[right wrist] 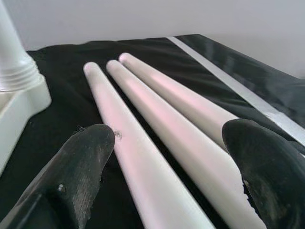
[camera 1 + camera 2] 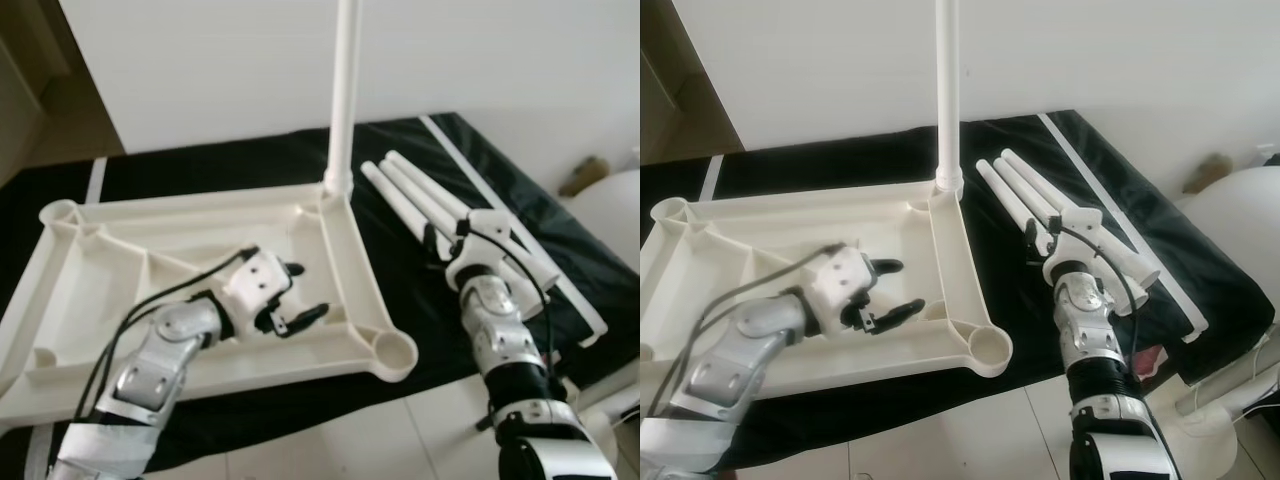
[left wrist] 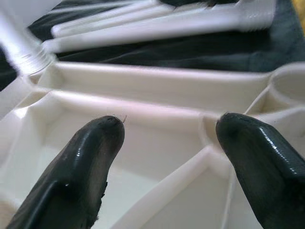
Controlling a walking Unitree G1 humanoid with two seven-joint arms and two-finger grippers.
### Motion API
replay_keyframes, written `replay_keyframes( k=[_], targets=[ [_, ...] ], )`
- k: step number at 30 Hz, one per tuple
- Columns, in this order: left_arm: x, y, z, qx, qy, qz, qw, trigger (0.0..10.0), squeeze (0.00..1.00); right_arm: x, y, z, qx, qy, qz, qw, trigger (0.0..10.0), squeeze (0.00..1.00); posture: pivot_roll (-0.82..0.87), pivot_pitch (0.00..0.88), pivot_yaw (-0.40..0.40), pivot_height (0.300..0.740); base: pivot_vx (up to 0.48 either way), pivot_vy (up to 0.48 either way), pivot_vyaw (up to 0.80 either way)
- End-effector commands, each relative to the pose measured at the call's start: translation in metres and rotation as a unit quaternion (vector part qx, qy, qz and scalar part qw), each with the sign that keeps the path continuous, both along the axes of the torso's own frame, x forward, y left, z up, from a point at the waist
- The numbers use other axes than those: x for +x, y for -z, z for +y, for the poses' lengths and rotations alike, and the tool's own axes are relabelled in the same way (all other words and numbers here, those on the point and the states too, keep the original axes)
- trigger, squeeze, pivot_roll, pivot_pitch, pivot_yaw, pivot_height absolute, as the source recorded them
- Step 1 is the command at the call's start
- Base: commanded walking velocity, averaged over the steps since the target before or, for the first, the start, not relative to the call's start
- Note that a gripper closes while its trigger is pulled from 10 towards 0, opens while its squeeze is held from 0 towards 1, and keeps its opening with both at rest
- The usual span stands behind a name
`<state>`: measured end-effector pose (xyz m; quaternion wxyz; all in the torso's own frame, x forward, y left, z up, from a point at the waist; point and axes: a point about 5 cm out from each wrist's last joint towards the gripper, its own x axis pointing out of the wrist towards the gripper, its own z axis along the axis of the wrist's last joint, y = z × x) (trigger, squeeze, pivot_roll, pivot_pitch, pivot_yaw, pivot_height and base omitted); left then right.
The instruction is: Building children table
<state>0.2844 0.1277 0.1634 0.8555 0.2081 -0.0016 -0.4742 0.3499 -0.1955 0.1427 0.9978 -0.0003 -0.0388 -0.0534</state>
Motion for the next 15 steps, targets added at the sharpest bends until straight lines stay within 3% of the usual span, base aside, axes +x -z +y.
replay_keyframes(
  k=[1,3,4,5,6,8,11,15],
  targets=[
    [0.002,0.000,0.010,0.008,-0.004,0.003,1.000,10.0,0.00,-0.002,0.000,-0.005,0.000,0.009,0.002,1.000,10.0,0.00,0.00,0.040,0.023,0.740,0.000,0.000,0.00],
    [0.002,0.000,0.010,0.008,-0.004,0.003,1.000,10.0,0.00,-0.002,0.000,-0.005,0.000,0.009,0.002,1.000,10.0,0.00,0.00,0.040,0.023,0.740,0.000,0.000,0.00],
    [0.006,-0.001,0.020,0.019,-0.014,0.003,1.000,10.0,0.00,-0.003,0.000,-0.007,0.009,0.007,0.006,1.000,10.0,0.00,0.00,0.039,0.022,0.740,0.000,0.000,0.00],
    [0.020,-0.004,0.034,0.017,-0.058,0.004,0.998,10.0,0.00,-0.004,0.000,-0.010,0.012,0.017,0.018,1.000,10.0,0.00,0.00,0.037,0.023,0.740,0.000,0.000,0.00],
    [0.020,-0.004,0.034,0.017,-0.058,0.004,0.998,10.0,0.00,-0.004,0.000,-0.010,0.012,0.017,0.018,1.000,10.0,0.00,0.00,0.037,0.023,0.740,0.000,0.000,0.00],
    [0.038,-0.015,0.046,-0.003,-0.109,0.001,0.994,10.0,0.00,-0.004,-0.002,-0.014,0.008,0.037,0.036,0.999,10.0,0.00,-0.01,0.031,0.023,0.740,0.000,0.000,0.00],
    [0.042,-0.019,0.044,-0.012,-0.114,-0.002,0.993,10.0,0.00,-0.005,-0.003,-0.016,-0.004,0.048,0.040,0.998,10.0,0.00,-0.01,0.029,0.025,0.740,0.000,0.000,0.00],
    [0.042,-0.025,0.027,-0.044,-0.086,0.025,0.995,10.0,0.00,-0.009,0.001,-0.018,0.006,0.055,0.085,0.995,10.0,0.00,-0.03,0.026,0.035,0.740,0.000,0.000,0.00]
  ],
)
